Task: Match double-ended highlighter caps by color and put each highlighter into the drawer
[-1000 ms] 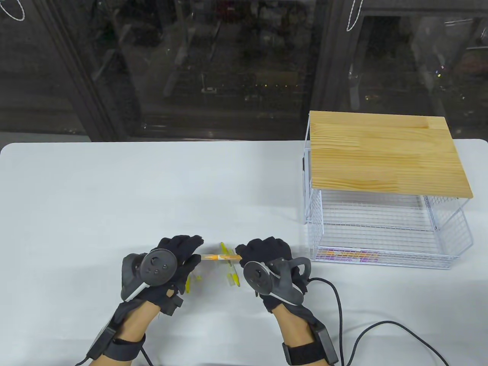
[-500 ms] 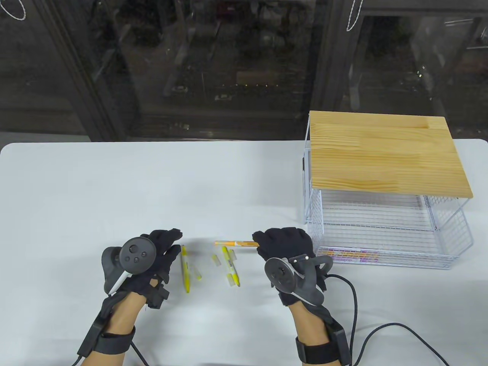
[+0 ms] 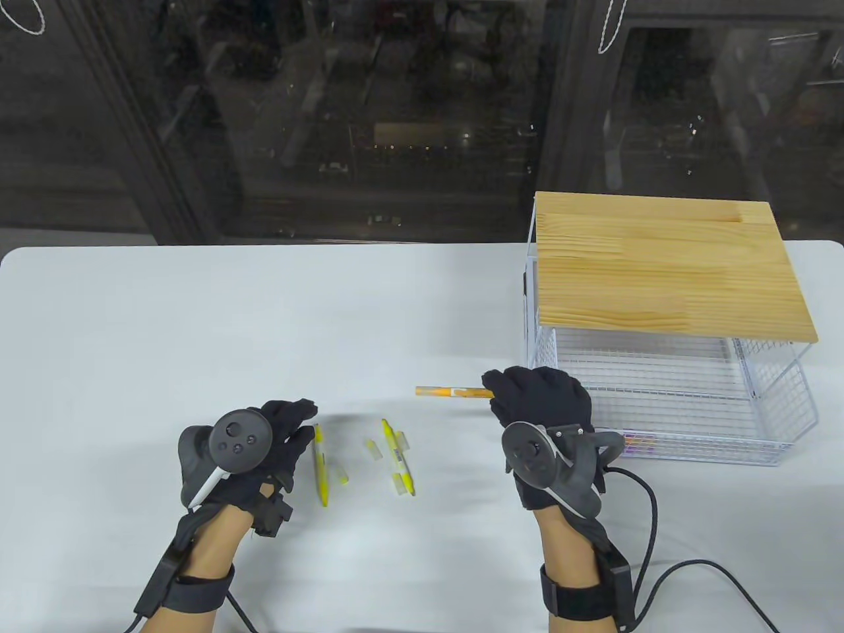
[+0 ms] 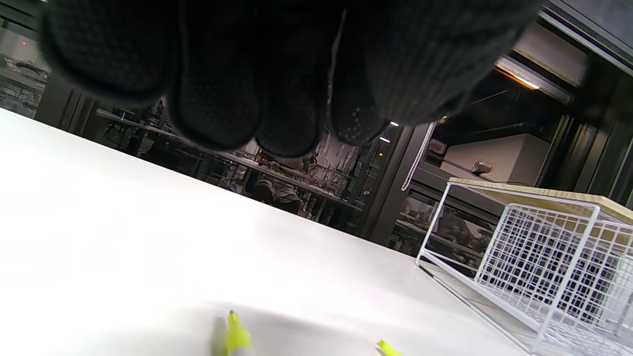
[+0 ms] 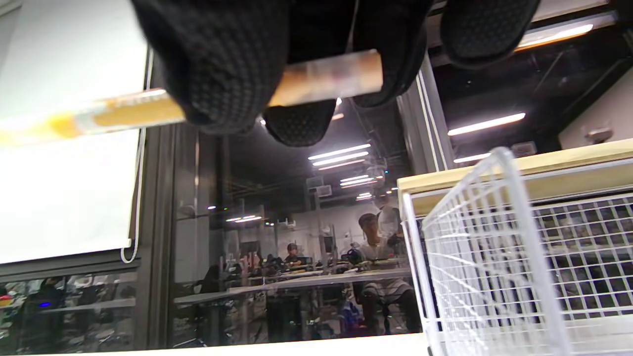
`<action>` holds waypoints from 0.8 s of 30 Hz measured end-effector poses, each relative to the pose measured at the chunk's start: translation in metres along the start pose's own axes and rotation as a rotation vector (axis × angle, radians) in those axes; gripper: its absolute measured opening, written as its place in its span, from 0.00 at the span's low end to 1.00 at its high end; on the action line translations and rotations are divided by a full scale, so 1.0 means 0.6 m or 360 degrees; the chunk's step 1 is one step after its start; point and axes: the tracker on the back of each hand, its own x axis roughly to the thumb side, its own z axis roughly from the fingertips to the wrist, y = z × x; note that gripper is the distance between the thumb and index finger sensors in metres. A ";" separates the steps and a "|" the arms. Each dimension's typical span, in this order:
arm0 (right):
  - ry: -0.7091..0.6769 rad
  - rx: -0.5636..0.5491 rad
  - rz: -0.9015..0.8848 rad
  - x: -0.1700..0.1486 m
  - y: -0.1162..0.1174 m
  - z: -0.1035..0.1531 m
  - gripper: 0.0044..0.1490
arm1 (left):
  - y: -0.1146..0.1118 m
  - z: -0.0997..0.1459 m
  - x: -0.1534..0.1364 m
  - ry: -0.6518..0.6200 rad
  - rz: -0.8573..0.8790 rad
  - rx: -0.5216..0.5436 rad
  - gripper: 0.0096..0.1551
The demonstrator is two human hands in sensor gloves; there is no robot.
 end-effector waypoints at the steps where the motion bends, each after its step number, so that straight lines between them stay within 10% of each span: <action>1: 0.0022 0.0000 -0.0002 -0.007 -0.002 -0.003 0.28 | 0.000 0.000 0.000 0.0002 0.0002 0.0000 0.28; 24: 0.0421 0.0057 0.0138 -0.173 0.002 -0.001 0.27 | 0.000 -0.001 -0.005 0.0027 0.0017 -0.0032 0.28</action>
